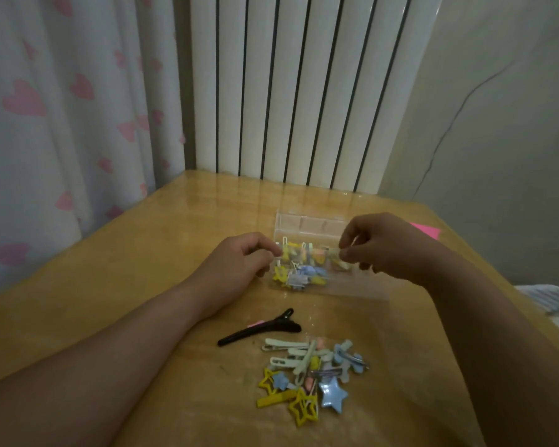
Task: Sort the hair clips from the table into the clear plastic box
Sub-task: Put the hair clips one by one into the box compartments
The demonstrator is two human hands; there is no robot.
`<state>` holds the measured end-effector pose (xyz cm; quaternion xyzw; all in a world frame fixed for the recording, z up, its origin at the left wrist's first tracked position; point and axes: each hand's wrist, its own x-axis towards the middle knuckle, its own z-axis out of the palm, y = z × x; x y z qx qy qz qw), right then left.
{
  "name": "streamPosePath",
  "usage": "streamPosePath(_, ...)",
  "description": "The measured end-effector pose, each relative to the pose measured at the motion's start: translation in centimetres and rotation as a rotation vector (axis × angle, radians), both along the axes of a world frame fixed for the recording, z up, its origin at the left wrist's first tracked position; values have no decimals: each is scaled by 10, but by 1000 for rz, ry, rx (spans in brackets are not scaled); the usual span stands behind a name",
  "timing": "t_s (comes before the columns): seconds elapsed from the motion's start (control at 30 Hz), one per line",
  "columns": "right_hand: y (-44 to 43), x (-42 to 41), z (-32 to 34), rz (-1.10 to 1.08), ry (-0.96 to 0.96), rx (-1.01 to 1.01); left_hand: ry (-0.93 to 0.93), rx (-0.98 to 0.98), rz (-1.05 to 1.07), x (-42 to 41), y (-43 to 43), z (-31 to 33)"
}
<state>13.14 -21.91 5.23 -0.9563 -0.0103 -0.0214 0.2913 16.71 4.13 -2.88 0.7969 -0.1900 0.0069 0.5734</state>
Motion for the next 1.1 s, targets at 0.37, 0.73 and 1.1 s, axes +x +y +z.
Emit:
streamPosePath(0.37,8,4,-19,-14,89,-150,-3,23,-3,-1,0,0)
streamPosePath(0.73,16,-3,-6,76,-40,-90,-1,20,-4,-2,0,2)
streamPosePath(1.1,83,-35,4,578,229,-411,-3,-12,-12,-1,0,1)
